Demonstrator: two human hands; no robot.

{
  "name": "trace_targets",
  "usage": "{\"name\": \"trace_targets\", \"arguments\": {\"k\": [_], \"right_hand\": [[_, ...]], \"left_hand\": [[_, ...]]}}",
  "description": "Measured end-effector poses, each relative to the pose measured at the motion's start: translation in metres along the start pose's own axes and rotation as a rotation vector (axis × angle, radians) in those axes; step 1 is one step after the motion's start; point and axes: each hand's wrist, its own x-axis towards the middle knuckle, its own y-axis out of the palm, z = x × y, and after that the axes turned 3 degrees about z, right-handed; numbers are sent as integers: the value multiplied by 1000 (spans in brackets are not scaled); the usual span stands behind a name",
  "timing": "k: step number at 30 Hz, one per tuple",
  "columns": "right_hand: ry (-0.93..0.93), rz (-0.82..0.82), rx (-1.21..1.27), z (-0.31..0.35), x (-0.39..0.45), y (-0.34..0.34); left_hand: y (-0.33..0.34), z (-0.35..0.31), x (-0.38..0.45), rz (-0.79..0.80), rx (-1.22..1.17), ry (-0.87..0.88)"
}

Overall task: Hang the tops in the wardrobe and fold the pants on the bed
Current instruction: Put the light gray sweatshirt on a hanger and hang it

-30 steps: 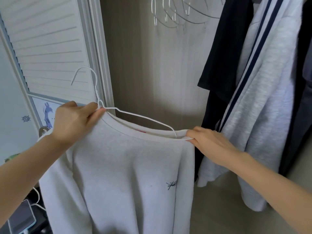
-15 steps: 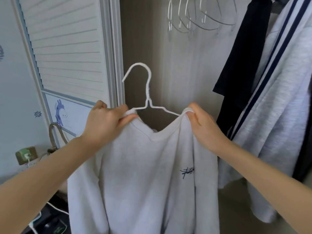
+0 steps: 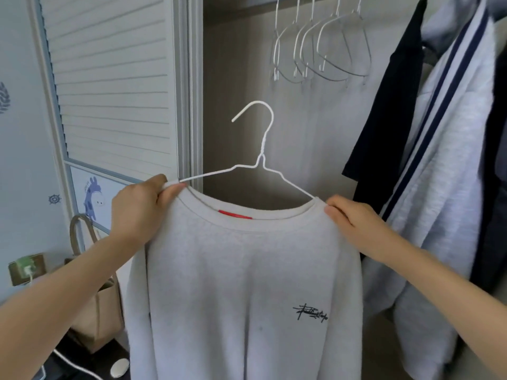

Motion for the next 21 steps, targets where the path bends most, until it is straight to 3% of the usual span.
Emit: {"name": "trace_targets", "arguments": {"k": [6, 14, 17, 21], "right_hand": [[-18, -73, 5, 17, 3, 10], [65, -51, -46, 9, 5, -11], [24, 54, -83, 15, 6, -5], [-21, -10, -68, 22, 8, -5]], "left_hand": [[4, -26, 10, -28, 250, 307], [8, -12, 11, 41, 25, 117], [10, -15, 16, 47, 45, 109], [10, -30, 22, -7, 33, 263]]}}
